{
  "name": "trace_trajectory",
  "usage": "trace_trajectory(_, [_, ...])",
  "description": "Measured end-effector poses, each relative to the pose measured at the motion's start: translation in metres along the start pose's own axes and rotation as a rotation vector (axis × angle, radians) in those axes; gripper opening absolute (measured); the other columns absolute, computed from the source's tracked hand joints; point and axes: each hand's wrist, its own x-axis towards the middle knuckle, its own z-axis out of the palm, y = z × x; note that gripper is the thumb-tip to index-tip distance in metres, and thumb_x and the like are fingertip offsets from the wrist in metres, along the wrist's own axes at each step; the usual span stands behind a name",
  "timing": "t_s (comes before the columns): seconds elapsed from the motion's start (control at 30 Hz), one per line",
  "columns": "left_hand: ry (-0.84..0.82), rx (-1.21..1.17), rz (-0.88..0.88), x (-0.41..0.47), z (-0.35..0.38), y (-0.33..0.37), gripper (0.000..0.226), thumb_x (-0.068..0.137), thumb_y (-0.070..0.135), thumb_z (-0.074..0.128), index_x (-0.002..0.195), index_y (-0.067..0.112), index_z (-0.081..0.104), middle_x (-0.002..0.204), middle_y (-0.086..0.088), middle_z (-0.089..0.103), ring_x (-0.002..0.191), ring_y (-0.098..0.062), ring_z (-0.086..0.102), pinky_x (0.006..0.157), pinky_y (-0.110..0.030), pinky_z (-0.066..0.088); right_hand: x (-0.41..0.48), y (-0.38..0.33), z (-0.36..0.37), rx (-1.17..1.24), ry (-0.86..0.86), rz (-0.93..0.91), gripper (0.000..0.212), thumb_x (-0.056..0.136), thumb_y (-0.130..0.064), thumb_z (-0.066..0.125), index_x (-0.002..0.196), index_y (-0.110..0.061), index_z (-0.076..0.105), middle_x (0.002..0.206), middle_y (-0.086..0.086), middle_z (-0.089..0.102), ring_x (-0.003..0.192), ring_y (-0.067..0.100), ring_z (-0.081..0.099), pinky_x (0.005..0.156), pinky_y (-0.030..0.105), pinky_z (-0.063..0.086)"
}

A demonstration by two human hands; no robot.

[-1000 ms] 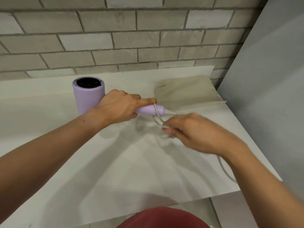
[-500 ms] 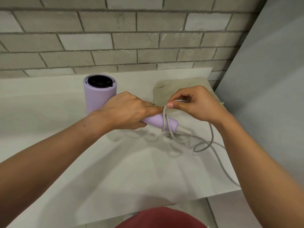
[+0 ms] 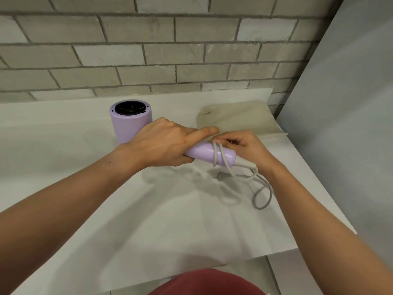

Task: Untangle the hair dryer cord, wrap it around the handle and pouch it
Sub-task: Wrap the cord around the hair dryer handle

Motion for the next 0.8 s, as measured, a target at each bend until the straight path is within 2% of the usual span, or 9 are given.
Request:
trace_trajectory(0.07, [0.033, -0.026, 0.006, 0.001, 0.001, 0.000, 0.086, 0.071, 0.025, 0.081, 0.145, 0.037, 0.038, 0.090, 0.008, 0.076, 0.052, -0.030, 0.061, 0.045, -0.025, 0.035, -0.004, 0.005, 0.010, -0.092, 0.016, 0.021, 0.025, 0.091, -0.009, 0.071, 0.084, -0.033, 0.073, 0.084, -0.030, 0.075, 0.083, -0.013, 0.069, 0.075, 0.007, 0.050])
trace_trajectory(0.17, [0.040, -0.020, 0.022, 0.001, 0.005, 0.000, 0.078, 0.080, 0.030, 0.074, 0.150, 0.041, 0.041, 0.091, 0.010, 0.073, 0.056, -0.030, 0.061, 0.047, -0.026, 0.031, -0.012, 0.014, 0.029, -0.149, 0.048, 0.138, 0.026, 0.092, -0.018, 0.063, 0.069, -0.029, 0.057, 0.059, -0.017, 0.060, 0.054, -0.004, 0.054, 0.060, 0.019, 0.044])
trace_trajectory(0.27, [-0.004, -0.021, -0.055, 0.003, 0.008, -0.006, 0.075, 0.087, 0.043, 0.056, 0.152, 0.051, 0.020, 0.109, 0.014, 0.073, 0.066, -0.031, 0.065, 0.052, -0.028, 0.032, -0.023, 0.012, 0.045, -0.139, -0.032, 0.165, 0.017, 0.110, -0.029, 0.056, 0.109, -0.033, 0.073, 0.071, -0.036, 0.061, 0.068, -0.014, 0.056, 0.072, 0.008, 0.041])
trace_trajectory(0.33, [-0.045, -0.005, -0.100, 0.002, 0.012, -0.012, 0.077, 0.088, 0.040, 0.057, 0.153, 0.054, 0.017, 0.110, 0.014, 0.072, 0.070, -0.030, 0.064, 0.054, -0.029, 0.032, -0.030, 0.001, 0.049, -0.277, -0.117, 0.166, 0.036, 0.111, -0.046, 0.046, 0.140, -0.036, 0.064, 0.080, -0.053, 0.055, 0.082, -0.025, 0.054, 0.080, 0.005, 0.038])
trace_trajectory(0.4, [-0.091, 0.005, -0.138, 0.001, 0.016, -0.017, 0.078, 0.087, 0.035, 0.056, 0.153, 0.054, 0.020, 0.108, 0.013, 0.072, 0.070, -0.029, 0.060, 0.054, -0.030, 0.031, -0.035, -0.010, 0.050, -0.398, -0.182, 0.153, 0.041, 0.110, -0.053, 0.039, 0.143, -0.038, 0.059, 0.096, -0.043, 0.066, 0.091, -0.015, 0.060, 0.086, 0.009, 0.045])
trace_trajectory(0.5, [-0.152, 0.003, -0.199, -0.001, 0.022, -0.024, 0.078, 0.087, 0.032, 0.054, 0.153, 0.054, 0.020, 0.106, 0.013, 0.073, 0.070, -0.027, 0.058, 0.054, -0.030, 0.031, -0.042, -0.024, 0.049, -0.522, -0.275, 0.163, 0.040, 0.110, -0.054, 0.038, 0.140, -0.037, 0.057, 0.111, -0.003, 0.074, 0.101, 0.019, 0.066, 0.097, 0.039, 0.054])
trace_trajectory(0.7, [-0.255, 0.060, -0.235, -0.005, 0.037, -0.029, 0.074, 0.089, 0.033, 0.055, 0.153, 0.052, 0.023, 0.110, 0.011, 0.074, 0.074, -0.028, 0.060, 0.055, -0.030, 0.029, -0.050, -0.059, 0.036, -0.611, -0.424, 0.149, 0.028, 0.112, -0.042, 0.041, 0.134, -0.031, 0.054, 0.112, -0.011, 0.071, 0.101, 0.015, 0.064, 0.096, 0.040, 0.052])
trace_trajectory(0.77, [-0.286, 0.078, -0.214, -0.005, 0.039, -0.027, 0.066, 0.089, 0.035, 0.055, 0.148, 0.050, 0.031, 0.109, 0.012, 0.074, 0.080, -0.029, 0.065, 0.059, -0.030, 0.033, -0.048, -0.070, 0.027, -0.674, -0.407, 0.088, 0.024, 0.112, -0.039, 0.043, 0.123, -0.025, 0.060, 0.120, -0.010, 0.072, 0.107, 0.017, 0.062, 0.093, 0.036, 0.050])
trace_trajectory(0.8, [-0.297, 0.087, -0.195, -0.004, 0.039, -0.025, 0.061, 0.088, 0.034, 0.056, 0.144, 0.048, 0.036, 0.106, 0.012, 0.074, 0.078, -0.029, 0.064, 0.058, -0.030, 0.033, -0.046, -0.076, 0.022, -0.718, -0.377, 0.041, 0.023, 0.112, -0.038, 0.044, 0.114, -0.022, 0.061, 0.110, -0.006, 0.072, 0.099, 0.021, 0.062, 0.088, 0.039, 0.051])
